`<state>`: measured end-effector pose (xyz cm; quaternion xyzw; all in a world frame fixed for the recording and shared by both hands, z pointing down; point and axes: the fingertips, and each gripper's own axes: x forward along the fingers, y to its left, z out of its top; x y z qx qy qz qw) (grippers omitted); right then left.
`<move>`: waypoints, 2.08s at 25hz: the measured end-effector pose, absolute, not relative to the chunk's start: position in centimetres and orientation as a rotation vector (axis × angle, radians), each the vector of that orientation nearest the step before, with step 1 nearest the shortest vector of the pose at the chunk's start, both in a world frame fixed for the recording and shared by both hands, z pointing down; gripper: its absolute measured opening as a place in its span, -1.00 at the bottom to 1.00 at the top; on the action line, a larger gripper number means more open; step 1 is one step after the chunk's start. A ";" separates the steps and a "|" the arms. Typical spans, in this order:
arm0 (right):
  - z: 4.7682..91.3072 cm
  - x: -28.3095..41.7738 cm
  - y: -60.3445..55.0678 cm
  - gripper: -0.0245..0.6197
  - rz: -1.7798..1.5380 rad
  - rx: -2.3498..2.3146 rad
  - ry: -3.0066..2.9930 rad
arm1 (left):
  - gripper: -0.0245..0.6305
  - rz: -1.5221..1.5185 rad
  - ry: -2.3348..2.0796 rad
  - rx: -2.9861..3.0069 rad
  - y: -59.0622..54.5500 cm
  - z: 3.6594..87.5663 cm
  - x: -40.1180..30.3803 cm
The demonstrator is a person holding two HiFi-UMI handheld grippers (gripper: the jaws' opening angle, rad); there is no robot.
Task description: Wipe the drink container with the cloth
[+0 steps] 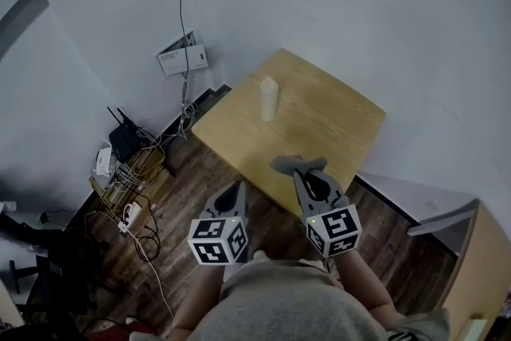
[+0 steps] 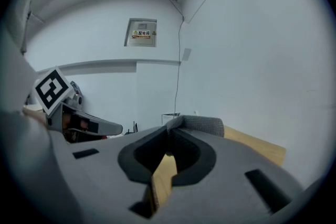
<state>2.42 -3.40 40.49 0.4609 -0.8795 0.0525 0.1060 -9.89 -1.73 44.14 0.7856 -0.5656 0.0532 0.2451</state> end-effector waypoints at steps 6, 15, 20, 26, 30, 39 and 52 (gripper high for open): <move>42.2 2.1 -8.1 -0.89 0.164 1.384 -2.501 | -0.92 0.165 -1.504 2.146 -4.7 44.9 -11.1; 44.7 2.3 -16.4 -0.89 0.031 1.285 -2.339 | -0.92 0.169 -1.507 2.145 -9.9 45.6 -12.0; 46.4 1.7 -20.9 -0.89 -0.047 1.176 -2.248 | -0.92 0.185 -1.510 2.133 -13.2 45.9 -12.4; 48.5 1.4 -25.1 -0.89 -0.131 1.062 -2.142 | -0.92 0.191 -1.508 2.111 -16.6 46.2 -12.6; 50.0 1.4 -27.1 -0.89 -0.177 0.980 -2.088 | -0.92 0.207 -1.496 2.101 -18.4 46.7 -12.2; 51.3 1.2 -30.4 -0.89 -0.366 0.840 -1.983 | -0.92 0.213 -1.474 2.084 -21.3 47.6 -11.2; 52.3 -0.2 -31.7 -0.89 -0.607 0.739 -1.909 | -0.92 0.232 -1.450 2.055 -22.3 48.9 -10.7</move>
